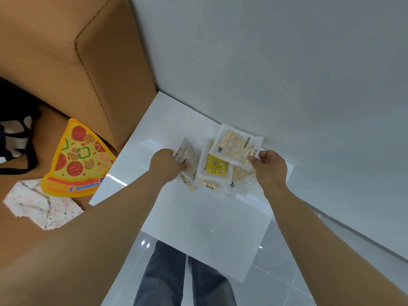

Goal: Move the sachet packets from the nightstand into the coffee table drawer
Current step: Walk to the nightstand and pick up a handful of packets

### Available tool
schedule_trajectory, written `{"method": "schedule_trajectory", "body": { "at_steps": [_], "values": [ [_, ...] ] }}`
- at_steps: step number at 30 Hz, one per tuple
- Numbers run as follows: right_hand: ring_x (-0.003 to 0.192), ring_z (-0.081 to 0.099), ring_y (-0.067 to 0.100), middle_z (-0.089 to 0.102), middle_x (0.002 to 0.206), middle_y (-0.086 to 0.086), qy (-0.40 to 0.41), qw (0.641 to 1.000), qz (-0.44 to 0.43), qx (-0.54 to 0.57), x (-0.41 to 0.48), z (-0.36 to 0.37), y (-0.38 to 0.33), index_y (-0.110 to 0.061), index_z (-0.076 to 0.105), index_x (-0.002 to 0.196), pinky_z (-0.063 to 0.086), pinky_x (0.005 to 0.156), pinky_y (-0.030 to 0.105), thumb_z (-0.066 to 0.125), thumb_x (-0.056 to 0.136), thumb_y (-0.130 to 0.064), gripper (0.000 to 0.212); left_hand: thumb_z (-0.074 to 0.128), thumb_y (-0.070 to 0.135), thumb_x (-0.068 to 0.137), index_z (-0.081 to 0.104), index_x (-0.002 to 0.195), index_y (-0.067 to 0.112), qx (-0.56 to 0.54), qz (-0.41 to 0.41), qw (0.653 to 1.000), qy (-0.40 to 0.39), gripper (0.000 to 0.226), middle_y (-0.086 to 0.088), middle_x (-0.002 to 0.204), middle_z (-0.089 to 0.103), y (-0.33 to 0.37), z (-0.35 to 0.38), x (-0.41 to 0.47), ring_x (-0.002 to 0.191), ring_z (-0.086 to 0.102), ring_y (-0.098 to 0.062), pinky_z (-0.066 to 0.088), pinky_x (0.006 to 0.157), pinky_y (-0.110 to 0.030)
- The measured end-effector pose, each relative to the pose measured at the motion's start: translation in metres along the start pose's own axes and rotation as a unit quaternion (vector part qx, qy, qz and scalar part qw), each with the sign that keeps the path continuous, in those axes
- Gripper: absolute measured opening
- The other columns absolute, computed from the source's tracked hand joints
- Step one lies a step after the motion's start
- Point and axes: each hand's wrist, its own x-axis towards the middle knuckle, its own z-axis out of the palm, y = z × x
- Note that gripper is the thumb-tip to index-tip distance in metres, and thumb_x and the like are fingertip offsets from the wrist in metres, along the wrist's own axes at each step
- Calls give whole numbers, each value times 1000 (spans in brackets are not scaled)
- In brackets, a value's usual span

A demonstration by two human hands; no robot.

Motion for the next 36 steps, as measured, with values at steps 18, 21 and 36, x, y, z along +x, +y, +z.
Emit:
{"method": "schedule_trajectory", "body": {
  "at_steps": [18,21,36],
  "values": [
    [66,52,8,53,71,-12,26,992,-119,-38,-85,-70,-36,-16,54,85,39,58,14,60,90,-11,9,65,5,80,65,81,-4,17,33,995,92,10,-17,77,59,22,-55,-104,70,56,-30,43,55,-30],
    [66,53,7,55,71,-13,26,987,-148,-52,-113,-95,-49,-17,54,83,40,57,15,60,90,-9,12,61,3,79,57,68,-2,16,61,993,104,13,-14,65,50,36,-72,-140,56,42,-20,27,48,-26],
    [78,59,0,62,80,-16,188,965,-178,50,-277,-210,-110,-22,59,84,43,59,14,61,90,-11,13,68,5,77,70,82,4,2,273,962,32,5,-13,81,69,145,-146,-294,63,55,-19,38,54,-27]
  ]
}}
